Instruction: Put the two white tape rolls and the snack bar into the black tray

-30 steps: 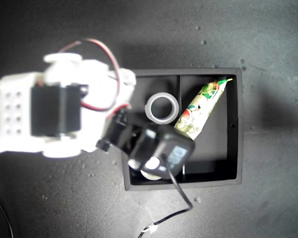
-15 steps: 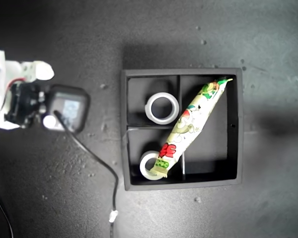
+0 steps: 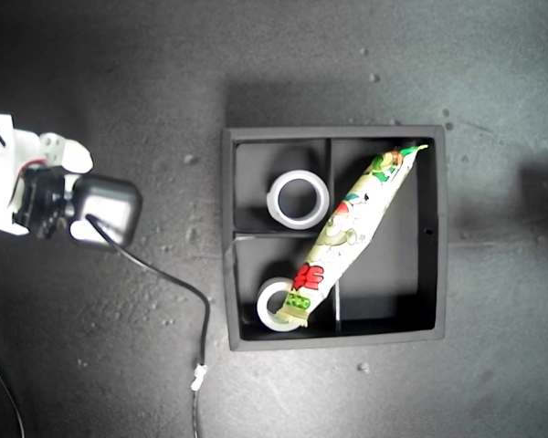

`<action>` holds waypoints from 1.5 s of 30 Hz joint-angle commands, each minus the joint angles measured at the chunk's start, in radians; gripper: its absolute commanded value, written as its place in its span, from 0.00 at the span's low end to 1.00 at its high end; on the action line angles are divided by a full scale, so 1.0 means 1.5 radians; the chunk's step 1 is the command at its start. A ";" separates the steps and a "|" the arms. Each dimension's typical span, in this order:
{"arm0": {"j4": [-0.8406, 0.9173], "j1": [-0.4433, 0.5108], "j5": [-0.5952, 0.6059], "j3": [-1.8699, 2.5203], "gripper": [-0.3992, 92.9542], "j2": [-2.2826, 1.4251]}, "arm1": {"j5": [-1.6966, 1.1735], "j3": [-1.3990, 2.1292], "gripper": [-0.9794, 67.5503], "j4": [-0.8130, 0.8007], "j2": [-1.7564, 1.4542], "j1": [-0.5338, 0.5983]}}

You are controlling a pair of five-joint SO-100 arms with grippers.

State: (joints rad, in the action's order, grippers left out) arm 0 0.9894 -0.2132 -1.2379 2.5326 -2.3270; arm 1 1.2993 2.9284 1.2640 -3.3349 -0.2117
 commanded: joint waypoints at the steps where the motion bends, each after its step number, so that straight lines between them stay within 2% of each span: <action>1: -0.029 0.011 0.013 0.031 0.01 -0.049 | -0.005 0.014 0.01 -0.021 -0.009 0.004; 11: -0.063 0.011 0.028 0.134 0.01 -0.160 | -0.018 0.129 0.01 -0.106 -0.009 0.007; 18: -0.057 0.028 0.010 0.234 0.01 -0.320 | 0.004 0.130 0.01 -0.055 -0.009 0.030; 27: 0.103 0.032 -0.004 0.379 0.01 -0.698 | 0.072 0.131 0.01 0.021 -0.009 0.084; 33: 0.101 0.041 -0.018 0.404 0.01 -0.706 | 0.157 0.131 0.01 0.051 -0.007 0.092; 37: 0.135 0.067 -0.060 0.404 0.00 -0.707 | 0.161 0.131 0.01 0.051 -0.009 0.128; 40: 0.181 0.077 -0.127 0.404 0.01 -0.707 | 0.130 0.131 0.01 0.051 -0.010 0.162; 42: 0.195 0.079 -0.168 0.404 0.01 -0.707 | 0.095 0.131 0.01 0.051 -0.009 0.144; 45: 0.197 0.071 -0.172 0.404 0.01 -0.707 | 0.095 0.131 0.01 0.051 -0.008 0.086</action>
State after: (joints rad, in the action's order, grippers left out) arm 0 1.2763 -0.1043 -1.4742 3.0802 -3.3364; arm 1 1.5340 3.1124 1.3392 -3.3425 -0.0291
